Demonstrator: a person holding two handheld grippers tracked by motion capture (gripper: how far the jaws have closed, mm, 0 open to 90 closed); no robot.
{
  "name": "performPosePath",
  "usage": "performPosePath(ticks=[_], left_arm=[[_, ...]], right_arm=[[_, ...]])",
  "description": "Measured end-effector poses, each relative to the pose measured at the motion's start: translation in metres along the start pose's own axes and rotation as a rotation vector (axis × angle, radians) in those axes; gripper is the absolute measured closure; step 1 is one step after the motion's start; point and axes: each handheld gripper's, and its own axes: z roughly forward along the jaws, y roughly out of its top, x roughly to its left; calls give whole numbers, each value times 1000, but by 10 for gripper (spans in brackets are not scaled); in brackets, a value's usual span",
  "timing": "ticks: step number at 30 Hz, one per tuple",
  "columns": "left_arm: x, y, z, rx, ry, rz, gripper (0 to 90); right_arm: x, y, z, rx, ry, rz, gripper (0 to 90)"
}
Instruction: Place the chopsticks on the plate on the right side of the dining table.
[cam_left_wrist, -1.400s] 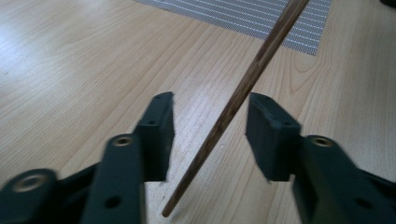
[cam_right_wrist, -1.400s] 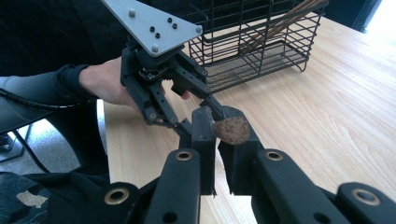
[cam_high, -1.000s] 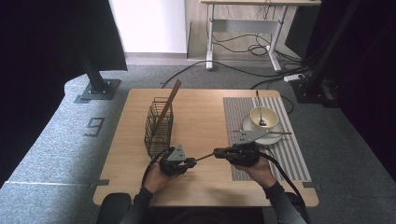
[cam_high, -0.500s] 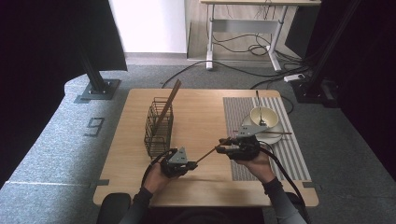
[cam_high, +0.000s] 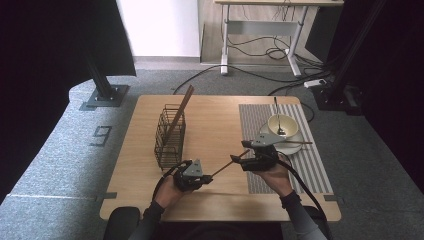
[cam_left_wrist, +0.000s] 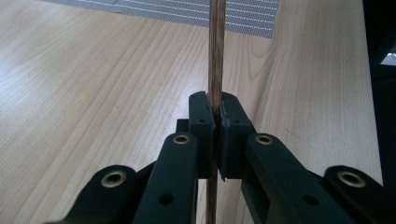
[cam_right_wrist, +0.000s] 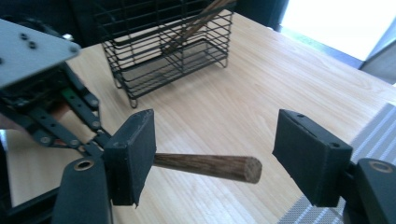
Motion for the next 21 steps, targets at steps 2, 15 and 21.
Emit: performPosePath(ticks=[2, 15, 21], left_arm=[[1, 0, -1, -1, -3, -2, 854], [4, -3, -2, -10, -10, -30, 854], [6, -3, -4, -13, -12, -25, 851]], right_arm=[[-2, -1, 0, 3, -10, 1, 288], [-27, -22, 9, 67, -94, 33, 266], [-37, -32, 11, 105, -129, 44, 270]])
